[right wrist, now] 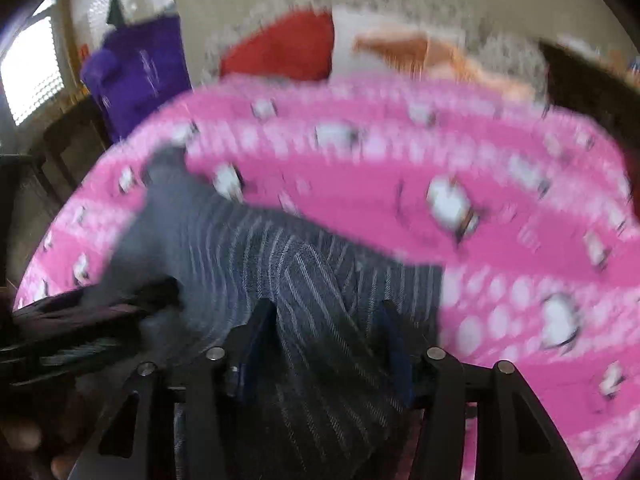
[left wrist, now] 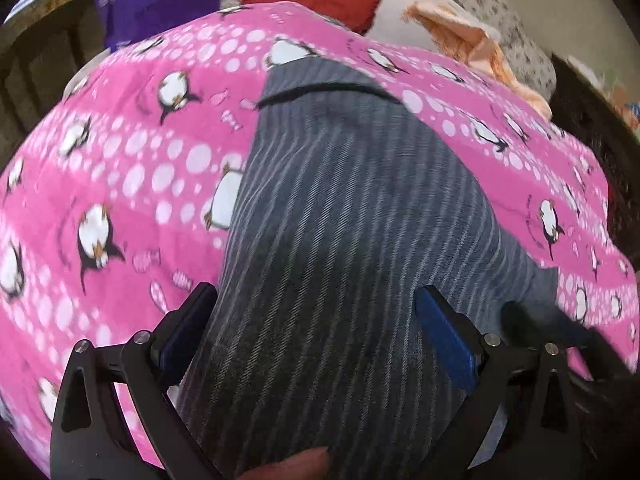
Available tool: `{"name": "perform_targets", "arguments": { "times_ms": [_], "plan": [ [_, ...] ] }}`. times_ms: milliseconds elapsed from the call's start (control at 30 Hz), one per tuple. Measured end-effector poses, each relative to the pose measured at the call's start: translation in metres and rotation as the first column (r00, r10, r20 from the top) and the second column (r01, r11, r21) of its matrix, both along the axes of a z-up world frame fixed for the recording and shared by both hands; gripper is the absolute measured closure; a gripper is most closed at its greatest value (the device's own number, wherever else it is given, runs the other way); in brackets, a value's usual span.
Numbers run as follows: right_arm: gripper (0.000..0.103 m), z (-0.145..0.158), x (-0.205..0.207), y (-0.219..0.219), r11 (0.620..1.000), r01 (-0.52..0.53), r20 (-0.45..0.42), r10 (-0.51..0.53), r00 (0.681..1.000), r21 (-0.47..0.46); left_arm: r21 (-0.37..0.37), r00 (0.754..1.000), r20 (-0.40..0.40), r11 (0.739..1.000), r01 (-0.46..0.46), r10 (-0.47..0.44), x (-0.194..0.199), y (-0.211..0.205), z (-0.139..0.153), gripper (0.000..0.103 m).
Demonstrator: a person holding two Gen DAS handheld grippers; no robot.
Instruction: Fold large clothes
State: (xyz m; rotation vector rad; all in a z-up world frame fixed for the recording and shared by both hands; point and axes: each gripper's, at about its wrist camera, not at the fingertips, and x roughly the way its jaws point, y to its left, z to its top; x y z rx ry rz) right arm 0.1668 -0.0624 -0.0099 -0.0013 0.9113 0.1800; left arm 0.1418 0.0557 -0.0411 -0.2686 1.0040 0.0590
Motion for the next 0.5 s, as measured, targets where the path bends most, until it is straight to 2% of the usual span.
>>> {"name": "perform_targets", "arguments": {
  "times_ms": [133, 233, 333, 400, 467, 500],
  "plan": [
    [0.042, -0.005, -0.003, -0.006, 1.000, -0.011, 0.042, 0.011, 0.999, 0.017, -0.025, 1.000, -0.022, 1.000, 0.003, -0.004, 0.003, 0.002, -0.002, 0.003],
    [0.042, 0.000, -0.005, -0.012, 0.999, -0.010, 0.040, 0.009, 0.999, 0.039, -0.025, 0.999, -0.051, 1.000, 0.005, -0.007, 0.018, 0.005, 0.013, 0.003],
    [0.045, 0.022, -0.023, -0.011, 0.999, -0.009, 0.061, 0.007, 0.998, 0.041, 0.041, 0.998, -0.030, 0.997, 0.058, -0.057, 0.044, -0.001, 0.032, 0.003],
    [0.045, 0.045, -0.047, -0.007, 0.998, -0.035, 0.116, 0.029, 0.993, 0.047, 0.071, 0.995, -0.041, 0.993, 0.096, -0.093, 0.064, -0.005, 0.034, 0.003],
    [0.045, 0.062, -0.073, 0.001, 0.998, -0.064, 0.144, 0.060, 0.988, 0.026, 0.073, 0.987, -0.108, 0.989, 0.130, -0.122, 0.079, -0.009, 0.018, 0.003],
    [0.045, 0.067, -0.085, 0.005, 0.997, -0.078, 0.145, 0.075, 0.987, 0.018, 0.059, 0.978, -0.169, 0.990, 0.131, -0.119, 0.084, -0.010, 0.003, 0.002]
  ]
}}
